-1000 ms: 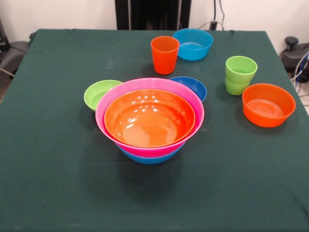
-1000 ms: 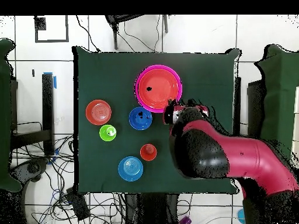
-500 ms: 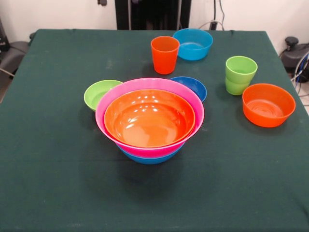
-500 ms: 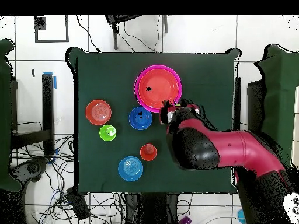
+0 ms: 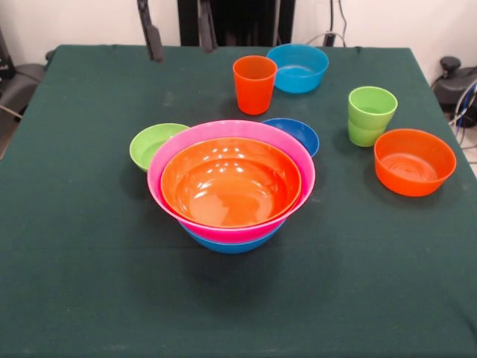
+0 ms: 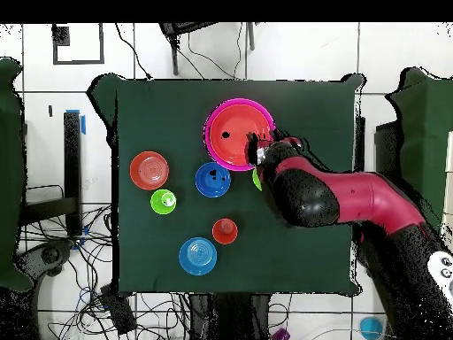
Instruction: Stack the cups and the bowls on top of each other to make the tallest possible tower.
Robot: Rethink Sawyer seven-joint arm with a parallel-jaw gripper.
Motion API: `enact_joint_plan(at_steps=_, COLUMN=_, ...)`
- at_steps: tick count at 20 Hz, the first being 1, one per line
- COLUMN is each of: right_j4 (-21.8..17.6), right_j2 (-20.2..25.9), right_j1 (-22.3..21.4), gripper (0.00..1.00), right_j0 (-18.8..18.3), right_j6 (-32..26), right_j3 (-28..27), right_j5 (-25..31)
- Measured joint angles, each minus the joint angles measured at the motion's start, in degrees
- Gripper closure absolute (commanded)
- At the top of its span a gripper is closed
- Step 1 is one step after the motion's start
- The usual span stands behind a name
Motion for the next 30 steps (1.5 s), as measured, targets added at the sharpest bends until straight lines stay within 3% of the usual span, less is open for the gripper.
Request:
enact_joint_plan(at_steps=10, right_j4=-1.59, right_j2=2.37, right_j1=7.03, gripper=0.00, right_j0=0.24, right_j6=0.00, right_j3=-3.34, right_j5=-0.27)
enact_joint_plan(at_steps=18, right_j4=-1.60, right_j2=2.53, right_j1=6.95, gripper=0.00, right_j0=1.34, right_j6=0.00, right_j3=-3.16, right_j5=-0.69)
enact_joint_plan(at_steps=25, right_j4=-0.25, right_j2=4.31, right_j1=0.33, gripper=0.00, right_j0=-0.37, right_j6=0.00, right_j3=1.25, right_j5=-1.80)
enact_joint_plan(at_steps=30, right_j4=8.74, right_j2=11.67, right_j1=-10.88, gripper=0.00, right_j0=-7.15, right_j6=0.00, right_j3=7.76, right_j5=-1.73)
